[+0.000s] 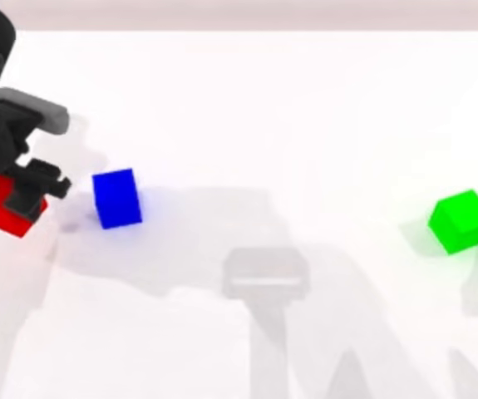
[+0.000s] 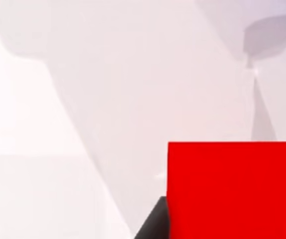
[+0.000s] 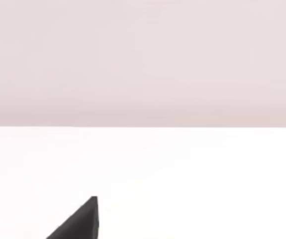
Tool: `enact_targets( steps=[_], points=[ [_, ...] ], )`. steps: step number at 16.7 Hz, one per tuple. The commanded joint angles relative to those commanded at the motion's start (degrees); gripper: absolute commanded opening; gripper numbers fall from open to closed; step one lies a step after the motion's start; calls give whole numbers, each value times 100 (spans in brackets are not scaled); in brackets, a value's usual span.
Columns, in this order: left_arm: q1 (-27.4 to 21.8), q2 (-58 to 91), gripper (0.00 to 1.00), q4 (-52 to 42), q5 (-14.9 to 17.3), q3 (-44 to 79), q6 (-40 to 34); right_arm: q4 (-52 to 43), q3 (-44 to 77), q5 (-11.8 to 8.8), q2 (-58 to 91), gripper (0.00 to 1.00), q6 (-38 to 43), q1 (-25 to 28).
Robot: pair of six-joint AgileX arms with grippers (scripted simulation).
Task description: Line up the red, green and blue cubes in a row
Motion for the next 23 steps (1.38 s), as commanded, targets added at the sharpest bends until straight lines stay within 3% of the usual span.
enact_targets(
  steps=[5,8,18,23],
  points=[
    [-88,36,0,2,-4,8,-63,0,0,0,0,100,0,0],
    [-447,110,0,-88,-19,141,-610,0,0,0,0,100,0,0],
    [-2667,183,0,-507,-94,458,-4915,0,0,0,0,100,0,0],
    [-3224,26,0,-493,-137,499,-5773,0,0,0,0,100,0,0]
  ],
)
